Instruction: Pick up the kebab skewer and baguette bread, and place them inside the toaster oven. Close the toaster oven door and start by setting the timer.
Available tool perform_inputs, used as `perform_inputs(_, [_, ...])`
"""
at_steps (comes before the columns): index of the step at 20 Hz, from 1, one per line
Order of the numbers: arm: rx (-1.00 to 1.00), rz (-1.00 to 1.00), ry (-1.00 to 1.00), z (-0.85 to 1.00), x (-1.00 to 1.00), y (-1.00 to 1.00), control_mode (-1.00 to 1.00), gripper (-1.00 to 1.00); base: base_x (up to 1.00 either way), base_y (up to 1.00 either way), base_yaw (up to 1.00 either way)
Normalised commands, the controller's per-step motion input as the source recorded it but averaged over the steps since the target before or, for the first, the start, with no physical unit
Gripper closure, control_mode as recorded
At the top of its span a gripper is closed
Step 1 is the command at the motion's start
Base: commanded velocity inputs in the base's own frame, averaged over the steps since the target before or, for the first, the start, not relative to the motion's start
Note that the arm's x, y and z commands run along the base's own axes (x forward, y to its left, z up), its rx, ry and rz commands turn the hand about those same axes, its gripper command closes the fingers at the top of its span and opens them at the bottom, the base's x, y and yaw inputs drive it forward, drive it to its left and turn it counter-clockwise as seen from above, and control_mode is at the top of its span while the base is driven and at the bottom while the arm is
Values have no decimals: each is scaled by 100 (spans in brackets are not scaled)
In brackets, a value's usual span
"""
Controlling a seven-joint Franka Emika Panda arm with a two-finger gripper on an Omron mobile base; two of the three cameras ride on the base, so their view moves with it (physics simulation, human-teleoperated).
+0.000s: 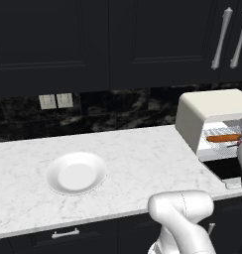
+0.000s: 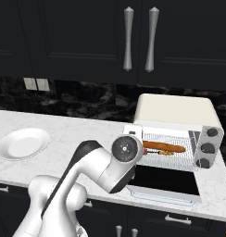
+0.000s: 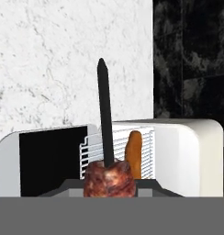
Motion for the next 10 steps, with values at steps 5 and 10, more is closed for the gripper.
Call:
perform_inputs(5, [0,4,4,0,13,-15,-100,100,0,0,0])
perform_inputs(10, [0,6,13,-1,29,-22,-100,100,0,0,0])
